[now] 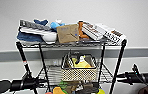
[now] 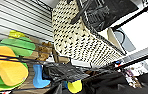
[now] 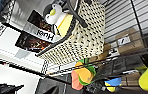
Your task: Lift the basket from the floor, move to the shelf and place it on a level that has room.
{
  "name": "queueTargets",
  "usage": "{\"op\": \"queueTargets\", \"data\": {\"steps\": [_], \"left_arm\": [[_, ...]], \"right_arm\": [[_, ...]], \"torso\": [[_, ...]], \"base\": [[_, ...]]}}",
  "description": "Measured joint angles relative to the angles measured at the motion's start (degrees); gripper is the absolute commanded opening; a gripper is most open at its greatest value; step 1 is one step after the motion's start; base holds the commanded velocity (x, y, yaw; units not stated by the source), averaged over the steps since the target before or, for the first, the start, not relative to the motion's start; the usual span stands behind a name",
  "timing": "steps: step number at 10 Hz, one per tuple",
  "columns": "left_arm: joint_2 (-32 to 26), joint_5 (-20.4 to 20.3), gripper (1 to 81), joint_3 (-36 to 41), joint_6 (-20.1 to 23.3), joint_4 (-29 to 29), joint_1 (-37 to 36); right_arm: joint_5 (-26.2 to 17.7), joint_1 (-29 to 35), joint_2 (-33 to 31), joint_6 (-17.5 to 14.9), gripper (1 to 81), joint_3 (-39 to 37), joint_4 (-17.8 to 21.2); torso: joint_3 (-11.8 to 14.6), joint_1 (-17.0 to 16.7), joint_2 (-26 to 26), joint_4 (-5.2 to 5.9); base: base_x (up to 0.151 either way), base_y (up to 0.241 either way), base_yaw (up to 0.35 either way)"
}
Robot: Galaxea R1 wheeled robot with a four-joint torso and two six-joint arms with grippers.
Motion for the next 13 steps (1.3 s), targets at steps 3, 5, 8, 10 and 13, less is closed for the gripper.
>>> {"op": "queueTargets", "data": {"steps": [3,5,8,10,13], "left_arm": [[-4.55,2.47,81.1,2.78,-2.04,-0.21,8.11],[-4.52,0.11,81.1,2.80,-2.06,0.01,16.13],[-0.56,-5.16,81.1,-0.12,-2.01,2.90,28.59],[6.47,-9.08,81.1,-6.81,-2.01,5.72,35.61],[15.60,-13.29,81.1,-16.74,-2.01,9.72,44.81]], "right_arm": [[-3.50,-6.40,-1.93,2.21,81.1,1.15,0.26],[-3.62,-12.92,-2.51,2.34,81.1,1.12,0.05],[-2.34,-22.77,-1.10,2.40,81.1,-0.89,-2.76],[-0.30,-29.35,2.46,2.32,81.1,-5.50,-4.71],[2.67,-37.07,10.92,1.57,81.1,-12.21,-7.56]], "torso": [[0.07,-0.07,-0.06,0.00],[0.09,-0.09,-0.09,0.00],[0.13,-0.15,-0.13,0.00],[0.15,-0.18,-0.15,0.00],[0.15,-0.18,-0.15,0.00]], "base": [[0.000,0.000,0.000],[0.000,0.000,0.000],[0.000,0.000,0.000],[0.000,0.000,0.000],[0.000,0.000,0.000]]}}
